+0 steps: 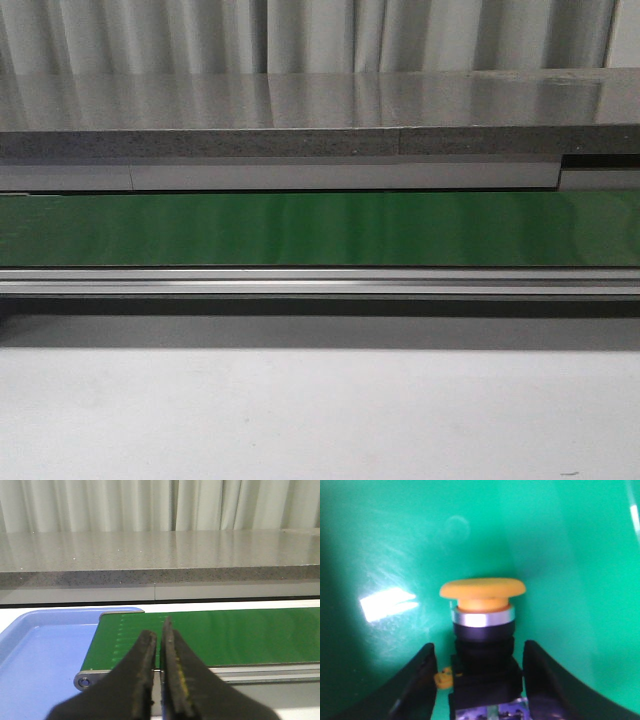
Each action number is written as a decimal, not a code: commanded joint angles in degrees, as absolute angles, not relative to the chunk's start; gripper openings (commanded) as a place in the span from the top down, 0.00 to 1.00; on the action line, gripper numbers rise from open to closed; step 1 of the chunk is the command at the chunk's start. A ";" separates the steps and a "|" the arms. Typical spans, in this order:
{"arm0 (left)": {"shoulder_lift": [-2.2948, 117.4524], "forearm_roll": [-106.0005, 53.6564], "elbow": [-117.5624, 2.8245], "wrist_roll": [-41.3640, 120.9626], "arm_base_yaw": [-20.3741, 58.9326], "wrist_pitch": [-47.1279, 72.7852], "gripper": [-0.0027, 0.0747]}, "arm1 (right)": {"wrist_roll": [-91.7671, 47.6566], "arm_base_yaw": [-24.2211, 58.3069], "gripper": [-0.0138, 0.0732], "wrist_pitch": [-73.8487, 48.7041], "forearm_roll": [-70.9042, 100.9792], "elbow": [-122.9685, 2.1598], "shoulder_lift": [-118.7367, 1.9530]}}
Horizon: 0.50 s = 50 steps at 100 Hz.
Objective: Move button from right to left
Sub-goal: 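Lower the right gripper and grasp the yellow-capped button, then lift the button and place it onto the conveyor belt with the right gripper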
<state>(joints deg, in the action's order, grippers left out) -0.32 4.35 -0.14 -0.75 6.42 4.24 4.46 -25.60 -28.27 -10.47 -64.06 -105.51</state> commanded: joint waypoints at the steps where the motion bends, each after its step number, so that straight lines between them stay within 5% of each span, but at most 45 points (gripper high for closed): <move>1: -2.34 3.90 2.16 -0.86 6.56 -0.66 0.96 | 3.99 -25.96 0.67 -26.38 -11.31 -65.29 -99.37; 50: -2.34 3.90 2.16 -0.86 6.56 -0.66 0.96 | 3.18 -13.73 0.67 -30.30 -5.94 -65.29 -89.14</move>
<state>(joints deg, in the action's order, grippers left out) -0.32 4.35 -0.14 -0.75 6.42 4.24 4.06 -16.48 -30.81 -6.06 -63.95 -92.05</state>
